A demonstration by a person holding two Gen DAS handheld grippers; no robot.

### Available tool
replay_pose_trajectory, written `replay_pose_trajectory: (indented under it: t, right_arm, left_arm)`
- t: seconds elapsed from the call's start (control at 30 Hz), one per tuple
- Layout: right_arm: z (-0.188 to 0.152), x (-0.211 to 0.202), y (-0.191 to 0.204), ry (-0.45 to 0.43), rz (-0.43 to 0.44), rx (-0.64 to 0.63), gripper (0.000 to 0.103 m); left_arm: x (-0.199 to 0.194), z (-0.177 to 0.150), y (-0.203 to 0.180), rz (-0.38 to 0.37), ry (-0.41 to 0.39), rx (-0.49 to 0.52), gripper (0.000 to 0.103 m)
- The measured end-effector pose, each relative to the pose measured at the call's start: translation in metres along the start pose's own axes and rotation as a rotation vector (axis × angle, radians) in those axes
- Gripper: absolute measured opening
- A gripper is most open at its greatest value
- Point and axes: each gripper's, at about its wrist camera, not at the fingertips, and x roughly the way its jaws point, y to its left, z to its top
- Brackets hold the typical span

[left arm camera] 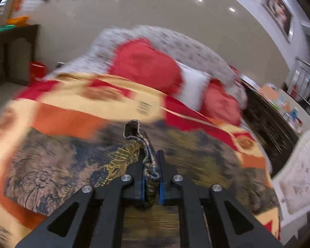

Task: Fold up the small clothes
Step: 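Fold the held sleeve across the shirt body with the left tool, release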

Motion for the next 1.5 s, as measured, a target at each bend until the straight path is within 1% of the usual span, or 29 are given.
replay_pose_trajectory:
  t: [0.03,0.1,0.17,0.2,0.27,0.3,0.37,0.43,0.53,0.57,0.6,0.67,0.7,0.73,0.8,0.87,0.9,0.93,0.97,1.07,1.13,1.2,1.27,1.3,1.33,1.37,1.4,1.43,1.5]
  right_arm:
    - [0.0,-0.001,-0.005,-0.003,0.013,0.025,0.092]
    - [-0.001,-0.003,-0.016,-0.014,0.03,0.084,0.092]
    - [-0.002,-0.005,-0.03,-0.024,0.05,0.162,0.092]
    - [-0.004,-0.005,-0.039,-0.024,0.063,0.212,0.092]
    - [-0.008,-0.003,-0.056,-0.014,0.084,0.31,0.092]
    - [-0.011,-0.001,-0.066,-0.004,0.099,0.371,0.092]
    - [-0.017,0.004,-0.082,0.017,0.123,0.469,0.092]
    - [-0.023,0.008,-0.093,0.031,0.147,0.547,0.092]
    - [-0.025,0.007,-0.096,0.022,0.169,0.564,0.092]
    - [-0.024,0.007,-0.095,0.017,0.171,0.558,0.092]
    - [-0.023,0.007,-0.094,0.016,0.173,0.548,0.092]
    - [-0.025,0.007,-0.092,0.025,0.177,0.538,0.092]
    - [-0.025,0.008,-0.091,0.033,0.182,0.536,0.092]
    - [-0.024,0.011,-0.091,0.047,0.192,0.534,0.092]
    - [-0.023,0.015,-0.09,0.072,0.202,0.531,0.092]
    - [-0.022,0.018,-0.088,0.092,0.205,0.52,0.092]
    - [-0.021,0.02,-0.086,0.098,0.205,0.512,0.092]
    - [-0.021,0.021,-0.086,0.099,0.204,0.506,0.092]
    - [-0.02,0.02,-0.086,0.097,0.204,0.502,0.092]
    - [-0.02,0.017,-0.085,0.076,0.214,0.496,0.092]
    - [-0.02,0.012,-0.083,0.048,0.214,0.488,0.092]
    - [-0.018,0.009,-0.079,0.033,0.23,0.464,0.092]
    - [-0.015,0.006,-0.071,0.025,0.231,0.423,0.092]
    - [-0.011,0.006,-0.067,0.029,0.233,0.397,0.092]
    - [-0.005,0.007,-0.061,0.04,0.249,0.364,0.091]
    - [0.003,0.005,-0.056,0.036,0.266,0.32,0.09]
    - [0.011,0.003,-0.049,0.009,0.275,0.262,0.089]
    - [0.02,0.0,-0.042,-0.028,0.284,0.198,0.088]
    - [0.041,0.001,-0.023,-0.075,0.307,0.08,0.083]
  left_arm:
    - [0.007,-0.004,-0.019,-0.027,0.012,0.015,0.009]
    - [0.026,-0.013,-0.075,-0.113,0.039,0.074,0.009]
    - [0.04,-0.022,-0.121,-0.204,0.072,0.125,0.009]
    - [0.045,-0.029,-0.142,-0.256,0.099,0.152,0.009]
    - [0.059,-0.042,-0.173,-0.32,0.148,0.207,0.009]
    - [0.069,-0.053,-0.191,-0.347,0.181,0.253,0.009]
    - [0.084,-0.07,-0.211,-0.353,0.222,0.31,0.009]
    - [0.097,-0.084,-0.216,-0.351,0.261,0.318,0.009]
    - [0.115,-0.098,-0.213,-0.363,0.332,0.304,0.012]
    - [0.12,-0.101,-0.214,-0.373,0.351,0.31,0.02]
    - [0.12,-0.104,-0.217,-0.399,0.372,0.319,0.026]
    - [0.113,-0.108,-0.214,-0.428,0.395,0.319,0.029]
    - [0.108,-0.11,-0.212,-0.45,0.413,0.318,0.033]
    - [0.103,-0.111,-0.21,-0.451,0.416,0.322,0.035]
    - [0.081,-0.114,-0.195,-0.425,0.39,0.326,0.044]
    - [0.061,-0.114,-0.174,-0.383,0.359,0.314,0.046]
    - [0.05,-0.115,-0.16,-0.337,0.33,0.305,0.047]
    - [0.035,-0.116,-0.142,-0.272,0.289,0.298,0.047]
    - [0.026,-0.117,-0.129,-0.231,0.263,0.294,0.047]
    - [-0.007,-0.123,-0.074,-0.007,0.157,0.27,0.047]
    - [-0.017,-0.128,-0.046,0.114,0.107,0.266,0.05]
    - [-0.018,-0.136,-0.018,0.198,0.098,0.23,0.051]
    - [-0.016,-0.143,-0.002,0.228,0.096,0.212,0.051]
    - [-0.015,-0.15,0.008,0.234,0.1,0.179,0.055]
    - [-0.013,-0.153,0.016,0.235,0.127,0.143,0.057]
    - [-0.014,-0.153,0.021,0.223,0.127,0.114,0.059]
    - [-0.016,-0.152,0.026,0.208,0.118,0.097,0.066]
    - [-0.015,-0.152,0.031,0.201,0.123,0.076,0.068]
    - [-0.015,-0.152,0.037,0.19,0.13,0.049,0.068]
